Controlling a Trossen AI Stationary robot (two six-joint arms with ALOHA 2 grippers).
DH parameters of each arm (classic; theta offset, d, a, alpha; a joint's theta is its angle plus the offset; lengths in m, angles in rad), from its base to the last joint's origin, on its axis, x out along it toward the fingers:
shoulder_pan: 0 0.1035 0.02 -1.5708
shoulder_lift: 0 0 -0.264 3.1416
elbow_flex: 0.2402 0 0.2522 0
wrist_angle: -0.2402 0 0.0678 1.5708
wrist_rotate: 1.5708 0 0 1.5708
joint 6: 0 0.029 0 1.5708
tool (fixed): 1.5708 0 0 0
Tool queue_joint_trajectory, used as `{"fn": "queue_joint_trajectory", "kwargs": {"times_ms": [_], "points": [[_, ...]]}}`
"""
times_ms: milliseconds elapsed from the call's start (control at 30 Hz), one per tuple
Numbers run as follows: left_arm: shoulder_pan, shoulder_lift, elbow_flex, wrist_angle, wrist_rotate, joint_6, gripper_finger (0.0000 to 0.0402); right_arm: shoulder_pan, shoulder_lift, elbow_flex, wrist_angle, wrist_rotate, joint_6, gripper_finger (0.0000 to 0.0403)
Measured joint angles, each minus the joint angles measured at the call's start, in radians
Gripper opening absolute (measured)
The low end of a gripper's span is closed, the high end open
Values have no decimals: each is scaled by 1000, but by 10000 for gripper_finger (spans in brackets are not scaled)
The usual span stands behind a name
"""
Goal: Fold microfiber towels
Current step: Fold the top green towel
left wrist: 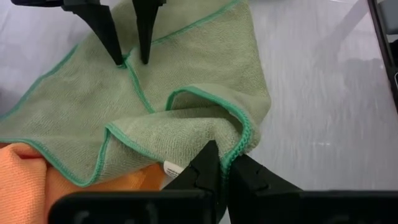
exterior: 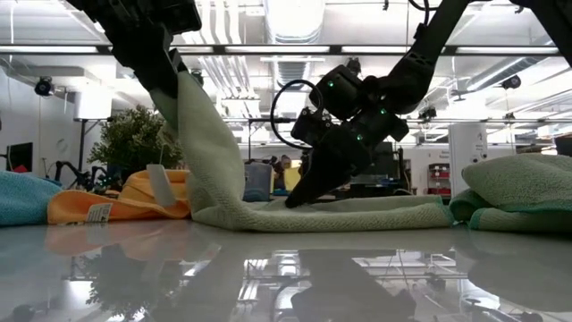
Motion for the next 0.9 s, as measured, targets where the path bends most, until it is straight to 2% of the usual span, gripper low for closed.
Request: {"fn": "queue_joint_trajectory", "kwargs": {"times_ms": [300, 567, 900], "points": [[0, 0, 0, 3, -2, 0, 0, 13, -8, 0, -9, 0, -32, 18], [1, -4, 1, -36, -2, -5, 0, 18, -152, 0, -151, 12, -35, 13], [3, -28, 65, -133, -37, -2, 0, 100, -521, -1, -374, 171, -158, 11]]}}
